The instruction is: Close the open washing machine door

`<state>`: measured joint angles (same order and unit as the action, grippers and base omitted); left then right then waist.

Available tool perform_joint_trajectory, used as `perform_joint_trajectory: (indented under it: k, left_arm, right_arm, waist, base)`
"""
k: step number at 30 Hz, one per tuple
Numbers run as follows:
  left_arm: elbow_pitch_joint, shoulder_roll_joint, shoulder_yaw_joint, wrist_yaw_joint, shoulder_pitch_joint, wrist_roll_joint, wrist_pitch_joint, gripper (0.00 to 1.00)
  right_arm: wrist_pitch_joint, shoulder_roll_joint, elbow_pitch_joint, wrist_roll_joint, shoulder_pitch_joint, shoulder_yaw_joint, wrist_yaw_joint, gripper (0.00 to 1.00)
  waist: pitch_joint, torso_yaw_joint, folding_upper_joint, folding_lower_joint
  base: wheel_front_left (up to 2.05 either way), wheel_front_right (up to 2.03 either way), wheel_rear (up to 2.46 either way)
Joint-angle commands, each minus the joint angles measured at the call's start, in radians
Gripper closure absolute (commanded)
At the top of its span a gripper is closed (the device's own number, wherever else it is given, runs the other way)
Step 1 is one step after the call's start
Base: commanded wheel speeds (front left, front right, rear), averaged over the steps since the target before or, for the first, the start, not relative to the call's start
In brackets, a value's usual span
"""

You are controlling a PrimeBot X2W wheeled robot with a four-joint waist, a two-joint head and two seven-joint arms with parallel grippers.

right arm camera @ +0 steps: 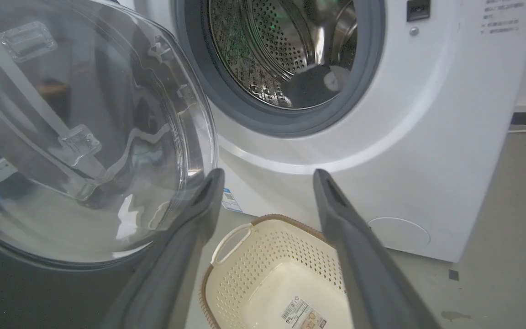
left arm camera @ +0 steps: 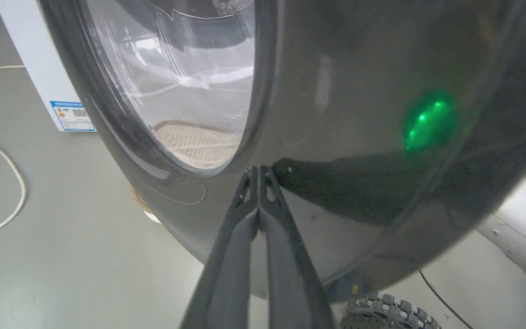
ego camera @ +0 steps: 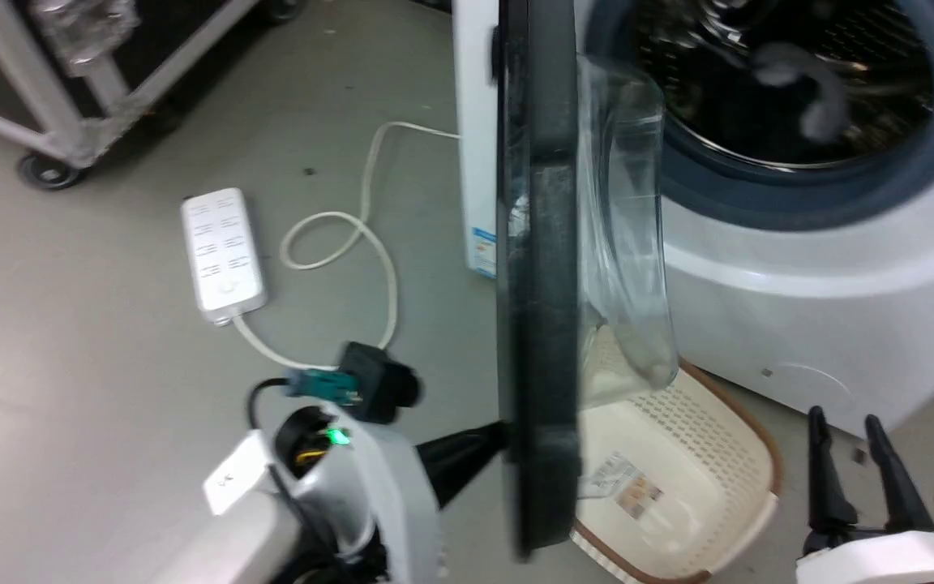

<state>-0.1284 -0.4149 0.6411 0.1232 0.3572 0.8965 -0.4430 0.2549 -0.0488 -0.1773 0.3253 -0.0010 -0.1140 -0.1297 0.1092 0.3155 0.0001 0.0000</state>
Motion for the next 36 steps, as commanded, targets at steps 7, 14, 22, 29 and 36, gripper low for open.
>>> perform_joint_trajectory:
  k: [7, 14, 22, 29, 36]
  left_arm:
    - [0.057, 0.049, 0.144, 0.007, 0.125, 0.027, 0.114, 1.0]
    - [0.221, 0.108, 0.205, 0.007, 0.258, -0.029, 0.244, 1.0]
    - [0.519, 0.236, 0.225, -0.012, 0.465, -0.19, 0.385, 1.0]
    - [0.754, 0.328, 0.165, -0.07, 0.608, -0.217, 0.531, 1.0]
    - [0.787, 0.337, 0.081, -0.071, 0.602, -0.157, 0.671, 1.0]
  right_arm:
    - [0.007, -0.001, 0.002, 0.009, -0.014, -0.057, -0.001, 0.0]
    - [0.007, -0.001, -0.003, 0.026, -0.027, -0.088, -0.001, 0.0]
    - [0.007, -0.001, -0.004, 0.056, -0.043, -0.072, -0.001, 0.0]
    - [0.007, -0.001, -0.007, 0.071, -0.049, -0.066, -0.001, 0.0]
    - [0.007, -0.001, -0.011, 0.05, -0.011, -0.09, -0.001, 0.0]
  waist:
    - [0.021, -0.196, -0.0001, 0.0]
    - [0.032, -0.343, -0.0001, 0.0]
    - [0.085, -0.474, -0.0001, 0.0]
    - [0.105, -0.506, -0.0001, 0.0]
    - [0.027, -0.426, -0.0001, 0.0]
  base:
    - [0.0, 0.0, 0.0]
    - [0.0, 0.0, 0.0]
    - [0.0, 0.0, 0.0]
    - [0.0, 0.0, 0.0]
    - [0.0, 0.0, 0.0]
